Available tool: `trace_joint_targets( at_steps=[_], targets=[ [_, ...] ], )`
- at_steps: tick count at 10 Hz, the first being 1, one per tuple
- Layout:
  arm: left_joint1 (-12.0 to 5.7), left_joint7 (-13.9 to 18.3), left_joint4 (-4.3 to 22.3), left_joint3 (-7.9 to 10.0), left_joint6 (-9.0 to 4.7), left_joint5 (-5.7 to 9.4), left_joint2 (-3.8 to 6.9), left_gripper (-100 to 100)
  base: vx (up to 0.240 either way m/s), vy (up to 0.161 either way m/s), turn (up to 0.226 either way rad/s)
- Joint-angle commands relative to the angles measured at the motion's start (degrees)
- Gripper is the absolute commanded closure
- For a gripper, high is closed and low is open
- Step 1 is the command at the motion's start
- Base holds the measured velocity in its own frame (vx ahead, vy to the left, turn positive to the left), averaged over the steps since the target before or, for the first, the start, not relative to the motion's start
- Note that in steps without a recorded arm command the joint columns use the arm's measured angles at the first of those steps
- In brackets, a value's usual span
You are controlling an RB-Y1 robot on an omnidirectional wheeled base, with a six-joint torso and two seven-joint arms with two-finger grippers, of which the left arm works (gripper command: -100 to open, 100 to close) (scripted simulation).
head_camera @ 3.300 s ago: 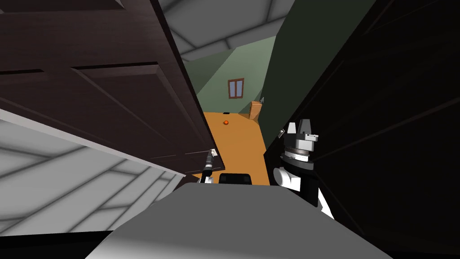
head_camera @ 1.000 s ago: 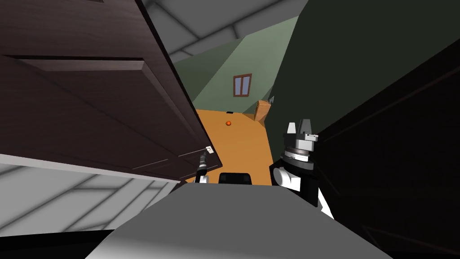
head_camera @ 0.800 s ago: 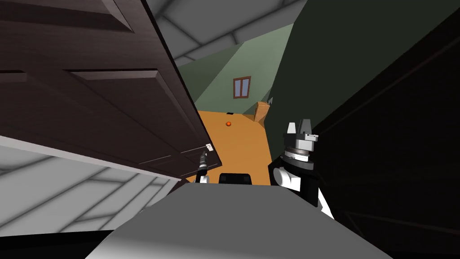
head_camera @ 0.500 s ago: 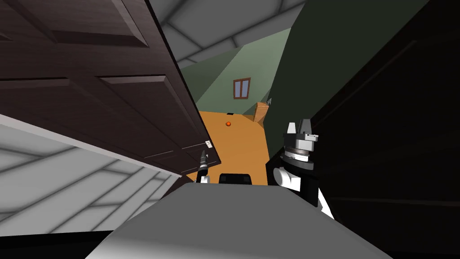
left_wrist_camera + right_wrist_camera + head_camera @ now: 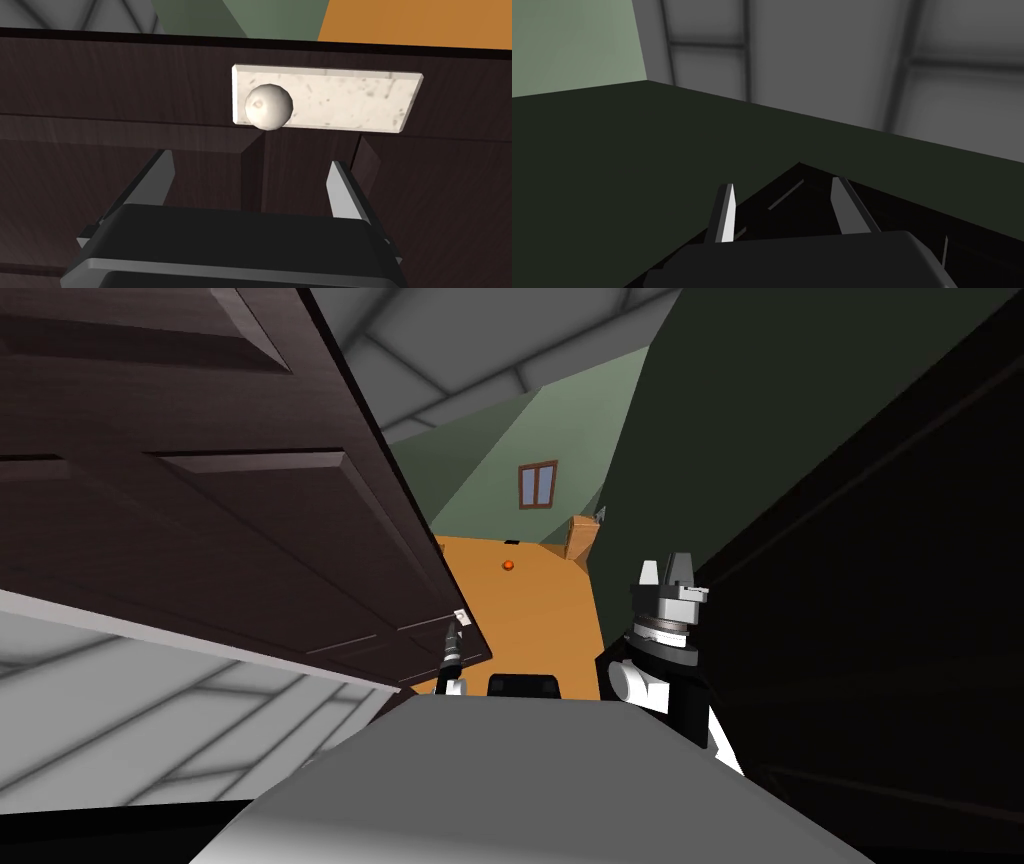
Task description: Push the door open
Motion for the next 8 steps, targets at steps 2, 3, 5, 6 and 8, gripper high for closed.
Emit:
trace_joint_targets(
  at_steps=[2,3,5,6,8],
  targets=[
    [-0.36,-0.10,0.66,0.32,-0.52,0.11,-0.12,-100,0.209,0.067,-0.026],
    [-0.51,-0.16,0.93,0.47,-0.75,0.15,-0.34,-100,0.222,0.034,-0.020],
    [-0.45,-0.17,1.01,0.48,-0.78,0.16,-0.51,-100,0.160,0.040,-0.005],
    [-0.45,-0.17,1.01,0.48,-0.78,0.16,-0.51,100,-0.018,-0.008,-0.007],
    [-0.45,-0.17,1.01,0.48,-0.78,0.16,-0.51,100,-0.026,-0.005,-0.006]
  ],
)
